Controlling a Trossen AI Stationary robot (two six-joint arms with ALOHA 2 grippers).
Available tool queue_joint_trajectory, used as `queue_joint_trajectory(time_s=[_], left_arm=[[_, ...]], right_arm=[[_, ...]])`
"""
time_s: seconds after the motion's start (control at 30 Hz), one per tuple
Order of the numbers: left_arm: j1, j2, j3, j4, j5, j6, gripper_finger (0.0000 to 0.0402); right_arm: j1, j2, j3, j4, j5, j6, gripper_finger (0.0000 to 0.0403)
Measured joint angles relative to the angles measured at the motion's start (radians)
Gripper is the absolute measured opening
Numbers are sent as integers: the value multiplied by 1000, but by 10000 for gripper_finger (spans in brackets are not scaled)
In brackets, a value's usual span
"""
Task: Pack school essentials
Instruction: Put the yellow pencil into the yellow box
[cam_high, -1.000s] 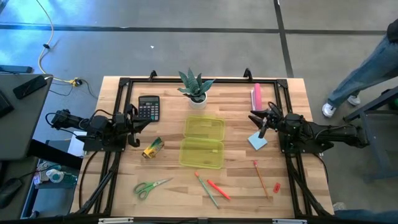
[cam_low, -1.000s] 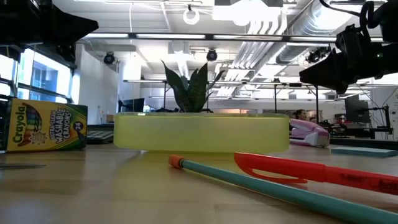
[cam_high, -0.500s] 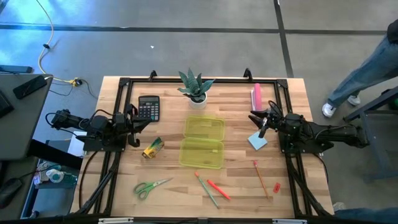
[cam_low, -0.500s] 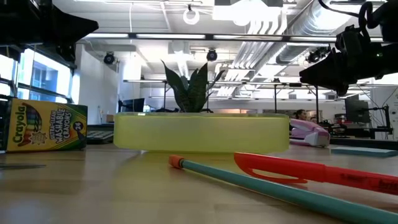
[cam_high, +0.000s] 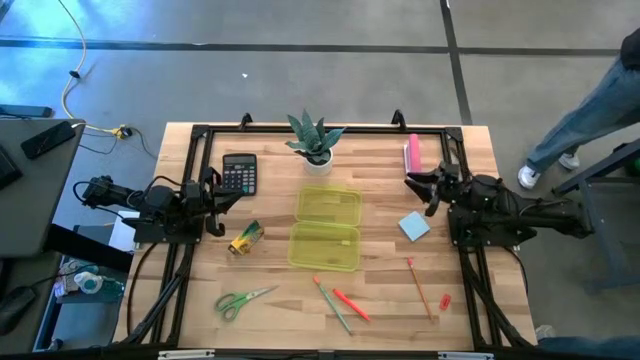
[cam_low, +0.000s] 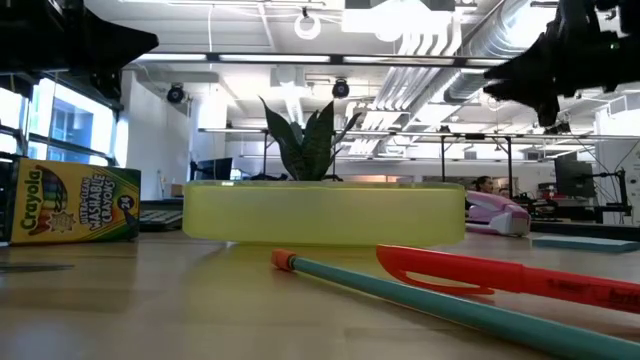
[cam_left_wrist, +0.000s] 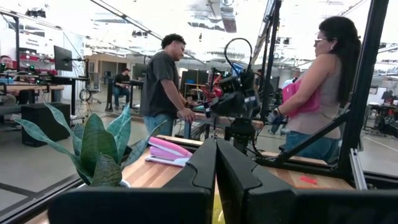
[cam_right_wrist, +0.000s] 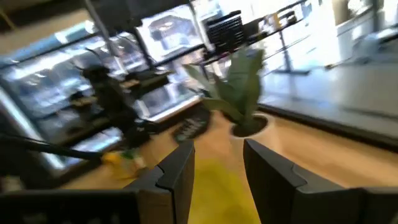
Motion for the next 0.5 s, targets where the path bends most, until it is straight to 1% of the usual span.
queue_joint_trajectory(time_s=[0.07,0.13,0.33,0.5], left_arm=[[0,0,0,0,0,0,0],[0,0,0,0,0,0,0],[0,0,0,0,-5,15,0],[0,0,0,0,-47,150,0]], right_arm=[[4,16,33,-29,-64,33,129],[18,47,54,-36,-98,49,129],[82,212,126,-45,-94,55,129],[156,397,231,-100,-91,69,129]])
